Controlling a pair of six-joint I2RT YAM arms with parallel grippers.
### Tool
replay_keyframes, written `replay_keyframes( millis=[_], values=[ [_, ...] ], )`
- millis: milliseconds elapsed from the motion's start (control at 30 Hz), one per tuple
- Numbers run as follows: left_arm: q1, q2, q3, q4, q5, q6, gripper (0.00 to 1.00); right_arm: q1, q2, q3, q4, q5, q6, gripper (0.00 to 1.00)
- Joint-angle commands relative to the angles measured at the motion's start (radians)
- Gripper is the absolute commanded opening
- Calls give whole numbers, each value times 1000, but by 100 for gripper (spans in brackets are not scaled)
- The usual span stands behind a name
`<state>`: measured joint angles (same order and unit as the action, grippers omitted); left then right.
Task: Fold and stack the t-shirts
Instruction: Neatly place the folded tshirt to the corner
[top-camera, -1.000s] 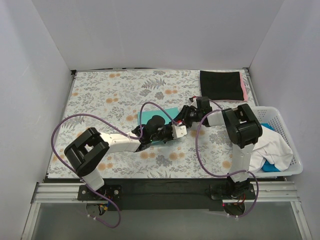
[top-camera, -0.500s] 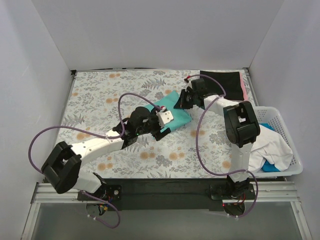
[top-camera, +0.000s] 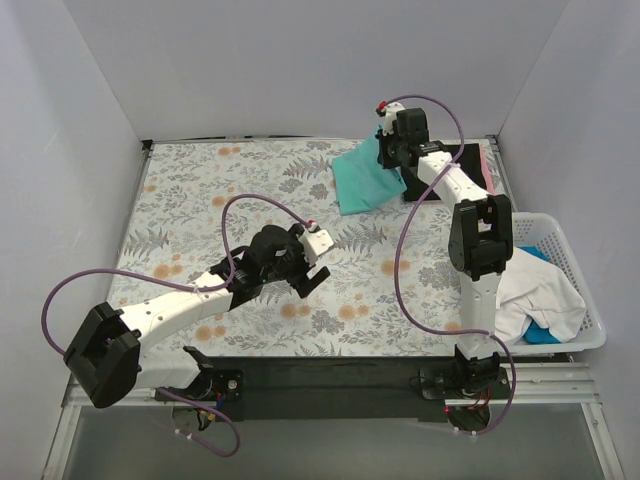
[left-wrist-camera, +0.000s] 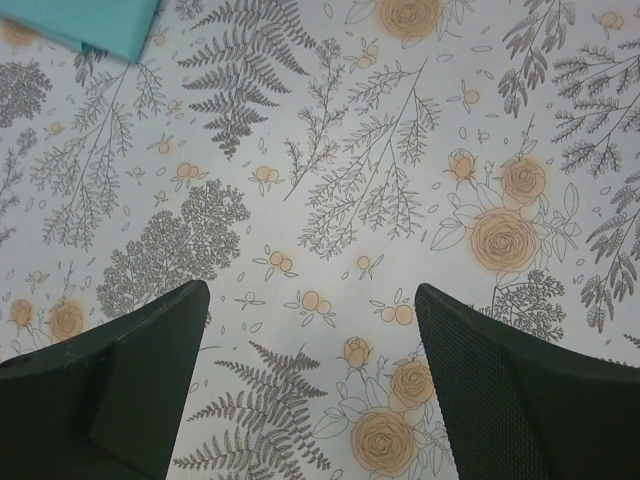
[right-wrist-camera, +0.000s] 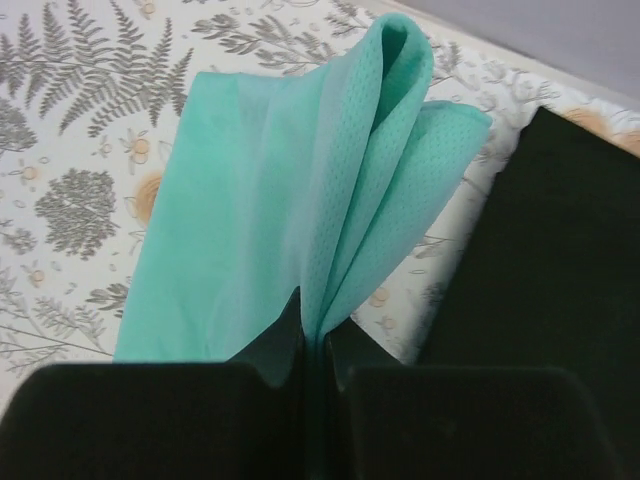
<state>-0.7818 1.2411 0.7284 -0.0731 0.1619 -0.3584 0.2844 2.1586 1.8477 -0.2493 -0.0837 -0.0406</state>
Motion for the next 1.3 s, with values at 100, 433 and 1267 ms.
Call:
replay_keyframes(
  millis=[100,433,1267],
  values=[
    [0,-35,-17,-8,-22,-21,84,-53,-17,146,-87,70,-151,1],
    [0,-37,-24,-7,-30,6,85,-96,-49,174,-114,79,-219,1],
    [0,-68,-55,12,-41,22,86,-119,-157,231,-222,105,-226,1]
  ],
)
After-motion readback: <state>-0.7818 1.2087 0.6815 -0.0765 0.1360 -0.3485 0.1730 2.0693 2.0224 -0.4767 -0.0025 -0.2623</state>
